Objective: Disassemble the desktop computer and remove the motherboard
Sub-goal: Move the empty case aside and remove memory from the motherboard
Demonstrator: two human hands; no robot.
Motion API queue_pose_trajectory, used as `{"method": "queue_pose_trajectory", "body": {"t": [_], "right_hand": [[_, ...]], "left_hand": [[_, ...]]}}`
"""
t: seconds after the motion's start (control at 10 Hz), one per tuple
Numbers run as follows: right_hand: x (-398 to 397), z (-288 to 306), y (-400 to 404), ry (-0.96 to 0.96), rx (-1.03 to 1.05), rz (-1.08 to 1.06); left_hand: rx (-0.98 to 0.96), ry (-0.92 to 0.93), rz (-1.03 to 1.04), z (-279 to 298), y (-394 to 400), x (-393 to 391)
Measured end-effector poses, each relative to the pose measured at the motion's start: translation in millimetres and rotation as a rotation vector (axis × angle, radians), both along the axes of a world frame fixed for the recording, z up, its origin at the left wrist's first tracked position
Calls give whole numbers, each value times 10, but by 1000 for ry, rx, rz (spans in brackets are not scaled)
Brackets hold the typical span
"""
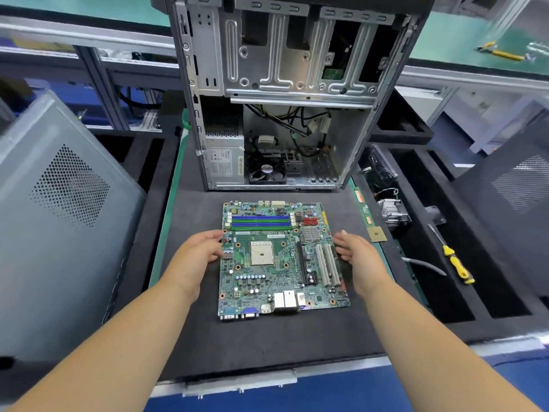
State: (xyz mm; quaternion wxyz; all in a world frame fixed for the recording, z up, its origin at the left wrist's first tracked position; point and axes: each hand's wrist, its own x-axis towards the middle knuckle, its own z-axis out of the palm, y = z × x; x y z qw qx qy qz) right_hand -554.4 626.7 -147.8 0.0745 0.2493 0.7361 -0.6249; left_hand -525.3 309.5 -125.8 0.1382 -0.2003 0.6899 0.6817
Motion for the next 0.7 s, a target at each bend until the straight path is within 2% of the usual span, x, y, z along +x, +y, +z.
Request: {"method": "queue_pose_trajectory", "body": {"t": [0.3,0.5,0.6,0.7], "right_hand": [[21,76,74,-33,-71,75],[53,260,238,-52,-76,244],[176,409,432,-39,97,362],[430,534,797,-47,297,486]], "left_hand": [[-29,-27,85,18,154,82],[-112,-8,85,120,305,143],[-216,106,80,205,392,189],[-411,197,-58,327,445,510]]}}
